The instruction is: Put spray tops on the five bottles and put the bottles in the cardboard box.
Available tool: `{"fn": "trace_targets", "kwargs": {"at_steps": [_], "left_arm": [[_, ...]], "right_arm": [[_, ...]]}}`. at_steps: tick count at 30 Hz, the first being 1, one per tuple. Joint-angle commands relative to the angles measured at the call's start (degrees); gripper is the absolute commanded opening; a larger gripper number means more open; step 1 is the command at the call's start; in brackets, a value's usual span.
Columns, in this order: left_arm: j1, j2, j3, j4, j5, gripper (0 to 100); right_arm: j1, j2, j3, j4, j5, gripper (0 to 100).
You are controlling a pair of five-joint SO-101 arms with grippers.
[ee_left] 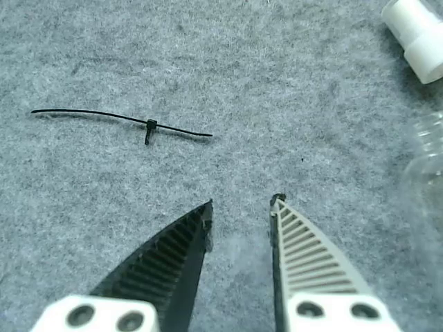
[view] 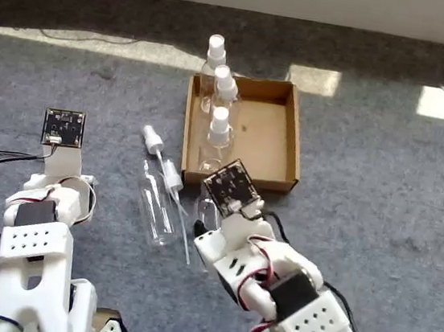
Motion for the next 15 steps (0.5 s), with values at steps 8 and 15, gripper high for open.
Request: {"fn": "trace_targets", "kwargs": {"at_steps": [8,15], "left_arm": [[0.75,0.04,-0.04,-0.79,-0.44,14],[0.75,0.04,-0.04,-0.79,-0.44,14]], "right_arm": [[-1.27,33.98,-16.04,0.04,-6.42,27.5],[-1.01,40.92,-16.31,-0.66,-7.82,27.5]]}}
